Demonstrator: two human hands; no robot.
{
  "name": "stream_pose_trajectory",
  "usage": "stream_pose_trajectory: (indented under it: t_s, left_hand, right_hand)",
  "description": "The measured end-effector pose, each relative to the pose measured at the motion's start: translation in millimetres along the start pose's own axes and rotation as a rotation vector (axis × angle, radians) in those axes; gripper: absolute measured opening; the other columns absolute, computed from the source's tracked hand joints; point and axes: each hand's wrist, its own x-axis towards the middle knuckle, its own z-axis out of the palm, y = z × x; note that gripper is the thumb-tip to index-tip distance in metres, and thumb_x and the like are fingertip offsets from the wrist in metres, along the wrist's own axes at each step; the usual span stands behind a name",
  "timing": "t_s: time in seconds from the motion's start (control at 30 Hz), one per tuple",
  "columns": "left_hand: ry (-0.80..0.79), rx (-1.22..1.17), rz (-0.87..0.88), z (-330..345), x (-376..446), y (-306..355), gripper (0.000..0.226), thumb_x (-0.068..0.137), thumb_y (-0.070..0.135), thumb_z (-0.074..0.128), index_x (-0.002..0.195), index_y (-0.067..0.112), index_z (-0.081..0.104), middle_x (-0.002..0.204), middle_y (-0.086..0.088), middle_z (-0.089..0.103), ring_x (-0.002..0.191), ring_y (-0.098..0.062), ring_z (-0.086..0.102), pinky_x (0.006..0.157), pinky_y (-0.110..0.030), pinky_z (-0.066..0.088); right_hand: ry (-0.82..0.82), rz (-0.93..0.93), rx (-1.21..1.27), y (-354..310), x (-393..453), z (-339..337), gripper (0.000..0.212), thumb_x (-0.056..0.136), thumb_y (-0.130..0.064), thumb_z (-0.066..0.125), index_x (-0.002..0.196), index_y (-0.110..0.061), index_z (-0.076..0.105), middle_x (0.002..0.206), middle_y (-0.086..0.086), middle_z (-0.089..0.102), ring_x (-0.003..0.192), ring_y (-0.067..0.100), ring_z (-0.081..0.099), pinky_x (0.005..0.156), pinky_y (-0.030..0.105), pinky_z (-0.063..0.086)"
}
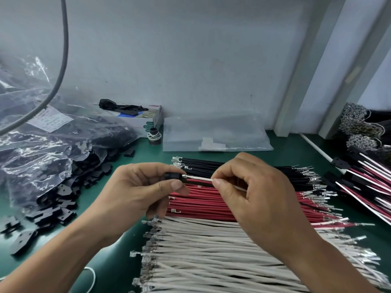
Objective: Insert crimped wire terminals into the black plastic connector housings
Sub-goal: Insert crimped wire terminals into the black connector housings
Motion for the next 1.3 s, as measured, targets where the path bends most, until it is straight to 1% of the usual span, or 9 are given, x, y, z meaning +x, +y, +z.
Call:
stream_pose_trajectory:
  t_s: [0.13, 0.3, 0.47, 0.6, 0.73, 0.97, 1.07, 1.13, 1.3]
  left_hand:
    - [-0.015, -0.002, -0.015, -1.1, -0.1, -0.7, 0.028, 0.076, 0.027, 0.079, 0.101, 0.015, 0.080, 0.090, -0.021, 0.078, 0.042, -0.015, 0.050, 0.041, -0.021, 0.036]
    - [-0.027, 0.010, -0.012, -0.8, -0.5, -0.6, 0.027, 0.077, 0.028, 0.079, 0.101, 0.015, 0.080, 0.090, -0.020, 0.078, 0.043, -0.016, 0.050, 0.042, -0.021, 0.036]
    - [-0.020, 0.040, 0.010, -3.6, -1.6, 1.9, 0.027, 0.076, 0.027, 0.078, 0.100, 0.014, 0.081, 0.086, -0.021, 0.077, 0.043, -0.018, 0.050, 0.041, -0.019, 0.033]
    - [-0.012, 0.102, 0.050, -0.2, -1.9, 4.2, 0.021, 0.076, 0.023, 0.078, 0.095, 0.015, 0.082, 0.080, -0.019, 0.077, 0.041, -0.017, 0.050, 0.039, -0.014, 0.038]
    - [-0.001, 0.160, 0.082, 2.5, -4.0, 4.5, 0.019, 0.074, 0.029, 0.080, 0.089, 0.020, 0.083, 0.074, -0.015, 0.076, 0.044, -0.016, 0.050, 0.042, -0.016, 0.041]
    - [-0.062, 0.145, 0.085, -1.9, -5.7, 5.6, 0.022, 0.072, 0.026, 0.082, 0.092, 0.016, 0.084, 0.071, -0.017, 0.075, 0.044, -0.015, 0.053, 0.042, -0.015, 0.040]
    - [-0.078, 0.186, 0.104, 0.0, -5.7, 5.0, 0.019, 0.074, 0.025, 0.081, 0.092, 0.020, 0.085, 0.070, -0.016, 0.074, 0.046, -0.015, 0.053, 0.045, -0.017, 0.042]
    - [-0.064, 0.207, 0.110, 0.2, -4.9, 5.6, 0.017, 0.075, 0.024, 0.081, 0.090, 0.021, 0.085, 0.071, -0.016, 0.074, 0.045, -0.014, 0.053, 0.044, -0.014, 0.041]
    - [-0.039, 0.150, 0.093, 3.0, -3.7, 8.0, 0.022, 0.071, 0.027, 0.080, 0.090, 0.016, 0.084, 0.072, -0.018, 0.074, 0.043, -0.016, 0.052, 0.040, -0.013, 0.039]
  right_hand:
    - [0.002, -0.071, -0.104, -0.2, 1.4, 2.0, 0.009, 0.092, -0.036, 0.060, 0.087, -0.033, 0.067, 0.083, -0.017, 0.057, 0.073, 0.006, 0.058, 0.060, 0.029, 0.051]
    - [0.055, -0.137, -0.148, 1.8, 2.5, -0.1, 0.007, 0.091, -0.030, 0.065, 0.087, -0.029, 0.071, 0.083, -0.017, 0.057, 0.071, 0.003, 0.056, 0.058, 0.024, 0.049]
    - [0.074, -0.266, -0.255, 0.6, 2.7, 7.7, 0.009, 0.095, -0.019, 0.065, 0.088, -0.018, 0.071, 0.082, -0.006, 0.057, 0.069, 0.014, 0.057, 0.055, 0.034, 0.051]
    - [0.086, -0.268, -0.309, 2.0, 3.2, 4.6, 0.011, 0.095, -0.021, 0.063, 0.086, -0.021, 0.068, 0.081, -0.009, 0.055, 0.068, 0.012, 0.054, 0.053, 0.033, 0.049]
    - [0.082, -0.285, -0.322, -1.7, 2.3, 6.7, 0.010, 0.095, -0.022, 0.062, 0.085, -0.023, 0.067, 0.082, -0.010, 0.055, 0.068, 0.012, 0.053, 0.053, 0.032, 0.048]
    - [0.003, -0.106, 0.057, 4.9, -0.1, 14.3, 0.009, 0.091, -0.028, 0.064, 0.087, -0.024, 0.072, 0.085, -0.016, 0.058, 0.078, 0.005, 0.059, 0.067, 0.030, 0.051]
    - [0.021, -0.193, -0.043, -2.9, -1.9, 17.7, 0.008, 0.093, -0.025, 0.064, 0.089, -0.021, 0.071, 0.086, -0.013, 0.057, 0.075, 0.006, 0.057, 0.064, 0.029, 0.050]
    - [0.031, -0.244, -0.117, -6.0, -3.5, 20.3, 0.010, 0.095, -0.025, 0.063, 0.090, -0.020, 0.070, 0.085, -0.011, 0.056, 0.073, 0.008, 0.055, 0.061, 0.028, 0.049]
    - [0.072, -0.136, -0.102, -0.4, -0.5, 16.8, 0.013, 0.095, -0.033, 0.061, 0.089, -0.027, 0.070, 0.085, -0.015, 0.057, 0.074, 0.001, 0.052, 0.063, 0.021, 0.044]
